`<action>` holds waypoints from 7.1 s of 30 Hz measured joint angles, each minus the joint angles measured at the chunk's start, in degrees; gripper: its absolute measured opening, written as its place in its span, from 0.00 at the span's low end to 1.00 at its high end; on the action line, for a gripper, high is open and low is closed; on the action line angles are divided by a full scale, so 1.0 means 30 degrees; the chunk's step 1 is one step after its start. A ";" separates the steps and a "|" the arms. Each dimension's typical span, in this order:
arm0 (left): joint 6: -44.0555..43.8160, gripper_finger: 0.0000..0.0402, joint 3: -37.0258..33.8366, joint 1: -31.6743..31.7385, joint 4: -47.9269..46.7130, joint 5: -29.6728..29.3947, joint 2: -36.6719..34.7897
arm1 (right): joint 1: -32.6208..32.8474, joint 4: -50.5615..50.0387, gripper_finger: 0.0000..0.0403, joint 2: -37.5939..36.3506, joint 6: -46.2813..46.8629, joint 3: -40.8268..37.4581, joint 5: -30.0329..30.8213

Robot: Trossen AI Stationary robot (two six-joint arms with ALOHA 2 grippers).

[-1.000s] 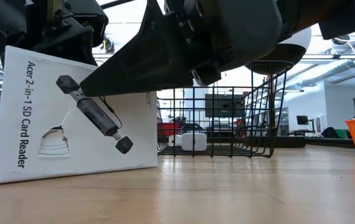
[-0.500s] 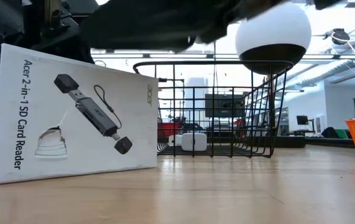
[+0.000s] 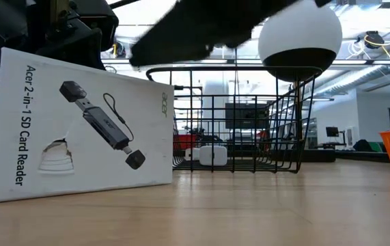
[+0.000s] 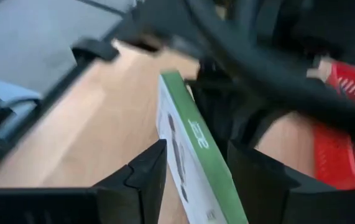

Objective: Pick and place items into bin
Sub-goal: Put the card reader box into the orange basket, then return to Home Position

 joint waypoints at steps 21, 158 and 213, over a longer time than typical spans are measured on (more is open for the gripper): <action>0.0429 0.08 -0.0022 -0.0015 0.0100 -0.0022 0.0000 | -0.0508 -0.0770 0.42 0.0374 -0.0119 0.0044 0.0090; 0.5173 0.08 -0.0029 0.0933 0.2062 -0.1035 0.0000 | 0.8985 -2.9155 0.17 -1.7060 3.7884 -0.8029 -0.6336; 0.9578 0.08 -0.0020 0.0094 0.4119 -0.2245 -0.0818 | 0.6529 -1.3830 0.64 -1.7569 1.7097 -0.7713 0.9990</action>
